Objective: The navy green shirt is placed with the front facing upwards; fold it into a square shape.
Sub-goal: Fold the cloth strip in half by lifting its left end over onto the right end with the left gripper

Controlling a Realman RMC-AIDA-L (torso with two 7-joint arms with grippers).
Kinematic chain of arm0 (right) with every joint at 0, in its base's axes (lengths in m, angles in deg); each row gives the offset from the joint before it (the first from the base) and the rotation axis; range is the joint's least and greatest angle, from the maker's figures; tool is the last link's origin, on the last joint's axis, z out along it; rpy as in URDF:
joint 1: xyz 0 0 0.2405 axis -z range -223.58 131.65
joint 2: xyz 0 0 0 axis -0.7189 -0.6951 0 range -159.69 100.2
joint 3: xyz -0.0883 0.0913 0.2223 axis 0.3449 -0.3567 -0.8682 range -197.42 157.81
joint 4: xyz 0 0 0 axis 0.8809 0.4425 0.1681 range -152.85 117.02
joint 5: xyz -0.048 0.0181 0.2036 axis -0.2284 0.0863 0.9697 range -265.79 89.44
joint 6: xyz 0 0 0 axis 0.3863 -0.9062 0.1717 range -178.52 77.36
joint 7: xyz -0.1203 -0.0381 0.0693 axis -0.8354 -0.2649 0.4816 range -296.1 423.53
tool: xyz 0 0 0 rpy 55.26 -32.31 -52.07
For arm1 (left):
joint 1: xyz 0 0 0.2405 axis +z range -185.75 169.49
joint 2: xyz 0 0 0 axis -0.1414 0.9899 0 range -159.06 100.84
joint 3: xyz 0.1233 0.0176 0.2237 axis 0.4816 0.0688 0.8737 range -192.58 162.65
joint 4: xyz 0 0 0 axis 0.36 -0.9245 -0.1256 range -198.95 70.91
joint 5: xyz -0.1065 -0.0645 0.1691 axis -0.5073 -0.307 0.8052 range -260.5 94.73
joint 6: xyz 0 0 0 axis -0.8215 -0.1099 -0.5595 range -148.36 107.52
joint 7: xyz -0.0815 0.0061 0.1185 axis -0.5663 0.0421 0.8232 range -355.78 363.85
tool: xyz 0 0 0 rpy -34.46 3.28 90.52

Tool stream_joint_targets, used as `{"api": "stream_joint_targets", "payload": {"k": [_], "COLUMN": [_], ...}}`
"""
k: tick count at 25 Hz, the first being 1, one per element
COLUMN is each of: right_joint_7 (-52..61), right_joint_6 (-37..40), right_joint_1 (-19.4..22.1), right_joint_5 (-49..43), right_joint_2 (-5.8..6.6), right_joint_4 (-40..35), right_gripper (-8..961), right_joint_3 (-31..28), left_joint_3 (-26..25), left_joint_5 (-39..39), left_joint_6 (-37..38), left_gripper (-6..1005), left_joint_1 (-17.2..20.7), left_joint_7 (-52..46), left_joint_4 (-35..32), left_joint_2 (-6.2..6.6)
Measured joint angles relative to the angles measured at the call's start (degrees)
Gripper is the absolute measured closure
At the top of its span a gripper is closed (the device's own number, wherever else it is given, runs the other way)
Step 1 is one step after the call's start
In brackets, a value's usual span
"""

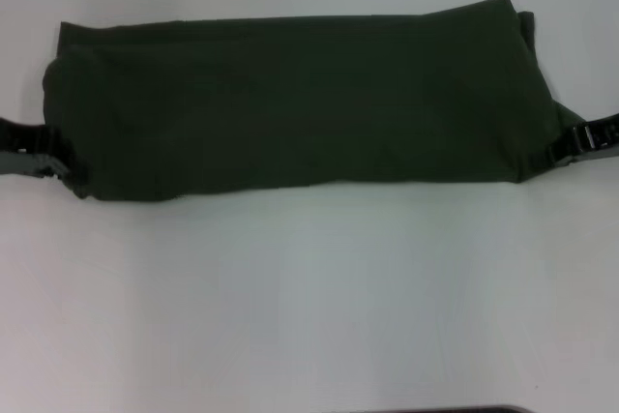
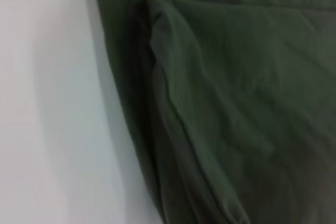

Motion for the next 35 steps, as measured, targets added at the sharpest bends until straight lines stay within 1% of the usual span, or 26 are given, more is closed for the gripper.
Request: {"api": "stream_joint_targets", "payload": {"k": [2,7,10,16,22,27,31,35], "right_joint_7": [0.11,0.68,0.84,1.08,1.1,1.21,1.22,0.85], "right_joint_6": [1.62,6.14,7.89,10.28,12.15,14.05,14.58,14.24], "right_joint_1": [0.18,1.96,2.93,3.92,4.87,6.33,6.62,6.08], "right_joint_5": [-1.27,-3.62,-4.94,-8.2,-10.32,-10.87,-10.83,-10.9], "right_joint_2": [-0.16,-0.7,-0.82,-1.11,-2.05,-2.84,-3.09,-3.38], "right_joint_4": [-1.5,-5.6,-6.13,-7.26,-9.42,-12.64,-13.63,-13.16], "right_gripper": [900,938,937,936,934,933,932,930], "right_joint_3": [-0.03,-0.36,-0.36,-0.46,-0.45,-1.34,-2.04,-2.1], "left_joint_3": [0.04,0.57,0.74,0.79,2.18,2.4,2.44,2.44], "left_joint_5": [0.16,0.44,1.14,3.39,3.64,4.06,4.79,4.87], "left_joint_6": [1.98,6.19,8.52,12.18,12.45,12.21,12.27,12.51], "left_gripper": [979,979,979,979,980,980,980,980], "left_joint_1": [0.37,1.71,2.58,4.37,5.49,5.81,5.88,5.96], "left_joint_7": [0.13,0.15,0.16,0.16,0.23,0.23,0.23,0.14], "left_joint_4": [-0.25,-1.34,-1.96,-3.51,-3.91,-4.04,-4.56,-4.8], "left_joint_2": [0.01,0.03,-0.04,-0.97,-2.13,-2.78,-3.34,-3.45]}}
